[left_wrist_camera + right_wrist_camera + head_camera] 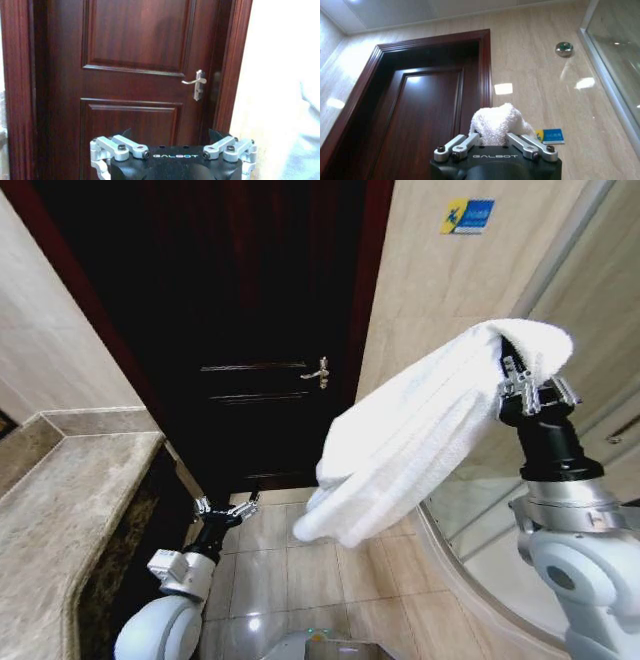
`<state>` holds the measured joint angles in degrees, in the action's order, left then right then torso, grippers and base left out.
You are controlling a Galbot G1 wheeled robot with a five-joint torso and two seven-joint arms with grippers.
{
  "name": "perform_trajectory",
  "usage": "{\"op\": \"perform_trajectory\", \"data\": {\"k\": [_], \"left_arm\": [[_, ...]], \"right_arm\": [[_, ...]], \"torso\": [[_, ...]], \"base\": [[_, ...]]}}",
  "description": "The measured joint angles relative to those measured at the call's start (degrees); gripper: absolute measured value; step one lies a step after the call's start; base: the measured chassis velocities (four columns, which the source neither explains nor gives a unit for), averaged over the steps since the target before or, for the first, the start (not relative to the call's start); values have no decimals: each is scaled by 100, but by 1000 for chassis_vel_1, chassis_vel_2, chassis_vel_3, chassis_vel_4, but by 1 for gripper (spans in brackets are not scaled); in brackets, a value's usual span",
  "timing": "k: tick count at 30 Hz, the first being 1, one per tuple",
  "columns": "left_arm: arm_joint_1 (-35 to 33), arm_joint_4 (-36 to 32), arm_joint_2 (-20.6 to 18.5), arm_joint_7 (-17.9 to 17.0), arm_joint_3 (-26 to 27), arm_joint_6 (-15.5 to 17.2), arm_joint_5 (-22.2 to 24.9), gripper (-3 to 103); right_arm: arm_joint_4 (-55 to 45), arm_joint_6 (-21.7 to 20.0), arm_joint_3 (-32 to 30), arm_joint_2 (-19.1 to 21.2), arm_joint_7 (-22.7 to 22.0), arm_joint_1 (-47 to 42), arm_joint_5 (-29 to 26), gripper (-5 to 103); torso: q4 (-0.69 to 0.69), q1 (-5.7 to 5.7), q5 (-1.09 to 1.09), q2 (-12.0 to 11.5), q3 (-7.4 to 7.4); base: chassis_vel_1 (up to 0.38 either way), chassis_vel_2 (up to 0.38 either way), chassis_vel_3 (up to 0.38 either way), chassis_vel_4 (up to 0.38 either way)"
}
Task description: Discard the used towel into the hamper.
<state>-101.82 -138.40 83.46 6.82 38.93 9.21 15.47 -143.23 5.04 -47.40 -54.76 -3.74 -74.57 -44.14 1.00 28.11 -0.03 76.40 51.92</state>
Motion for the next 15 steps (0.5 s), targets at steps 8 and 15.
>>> {"op": "perform_trajectory", "data": {"k": [8,15], "left_arm": [[0,0,-1,0,1,0,0,100],[0,0,-1,0,1,0,0,100]], "right_arm": [[0,15,1,-23,28,-28,15,10],[0,26,1,-9,26,-52,31,10]], "torso": [[-3,0,3,0,0],[-4,0,4,0,0]], "base": [[8,-1,-20,-15],[-73,-62,-49,-46]]}}
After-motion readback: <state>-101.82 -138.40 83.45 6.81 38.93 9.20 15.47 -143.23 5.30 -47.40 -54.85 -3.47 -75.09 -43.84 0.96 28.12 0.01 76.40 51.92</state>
